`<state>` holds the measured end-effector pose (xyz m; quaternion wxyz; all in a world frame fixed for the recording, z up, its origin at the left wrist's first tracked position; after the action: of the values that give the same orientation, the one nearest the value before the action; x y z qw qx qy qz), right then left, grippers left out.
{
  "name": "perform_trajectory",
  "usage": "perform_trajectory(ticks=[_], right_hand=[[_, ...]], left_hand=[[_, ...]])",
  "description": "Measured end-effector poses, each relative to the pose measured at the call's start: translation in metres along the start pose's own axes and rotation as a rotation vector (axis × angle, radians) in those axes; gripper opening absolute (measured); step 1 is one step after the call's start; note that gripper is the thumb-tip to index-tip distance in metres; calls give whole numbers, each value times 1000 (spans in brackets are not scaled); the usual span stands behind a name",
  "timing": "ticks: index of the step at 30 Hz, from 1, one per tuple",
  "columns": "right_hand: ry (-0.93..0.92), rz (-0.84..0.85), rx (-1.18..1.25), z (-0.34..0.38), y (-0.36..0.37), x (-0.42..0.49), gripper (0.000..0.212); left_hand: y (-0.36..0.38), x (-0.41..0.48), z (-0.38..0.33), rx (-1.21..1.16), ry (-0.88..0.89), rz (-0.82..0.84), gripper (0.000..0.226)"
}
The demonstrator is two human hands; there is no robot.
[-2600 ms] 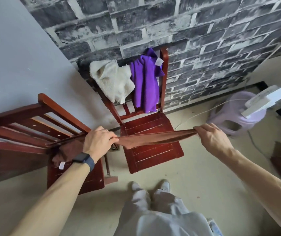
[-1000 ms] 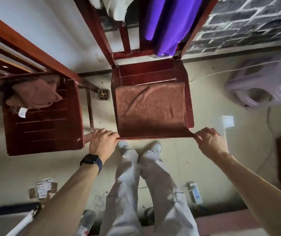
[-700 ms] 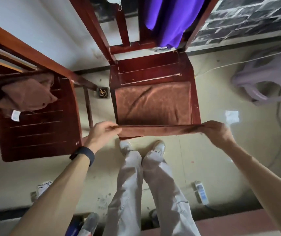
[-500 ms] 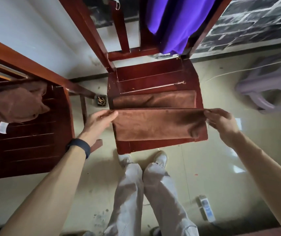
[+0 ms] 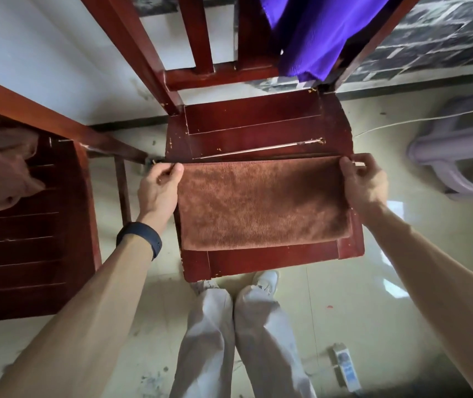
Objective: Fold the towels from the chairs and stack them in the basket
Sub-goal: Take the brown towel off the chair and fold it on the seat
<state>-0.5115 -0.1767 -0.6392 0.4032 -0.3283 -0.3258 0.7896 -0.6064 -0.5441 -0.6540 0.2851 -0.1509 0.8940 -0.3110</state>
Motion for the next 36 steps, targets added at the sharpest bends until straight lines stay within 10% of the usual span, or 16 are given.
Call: perform_trajectory(ticks=[9, 17, 29, 36], right_hand=[[-99, -49, -125, 22, 12, 8, 26], [-760, 12, -161, 17, 16, 29, 17], [-451, -1, -151, 27, 20, 32, 16], [-226, -144, 33, 28, 15, 18, 31]], left_hand=[[10, -9, -13, 426, 271, -88, 24], [12, -10, -11, 484, 380, -97, 25], [13, -8, -22, 591, 298, -134, 22], [16, -31, -24, 676, 602, -274, 33]])
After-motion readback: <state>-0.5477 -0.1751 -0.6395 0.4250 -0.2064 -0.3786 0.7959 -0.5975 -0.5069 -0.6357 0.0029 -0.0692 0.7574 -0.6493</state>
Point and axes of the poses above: each hand's wrist, its own x-axis towards the middle knuckle, its own y-axis out of the palm, z = x × y, the point moved 2 cm from there along x, towards the middle knuckle, and after that the axes turned 15 degrees about -z, right-handed, at the moved point
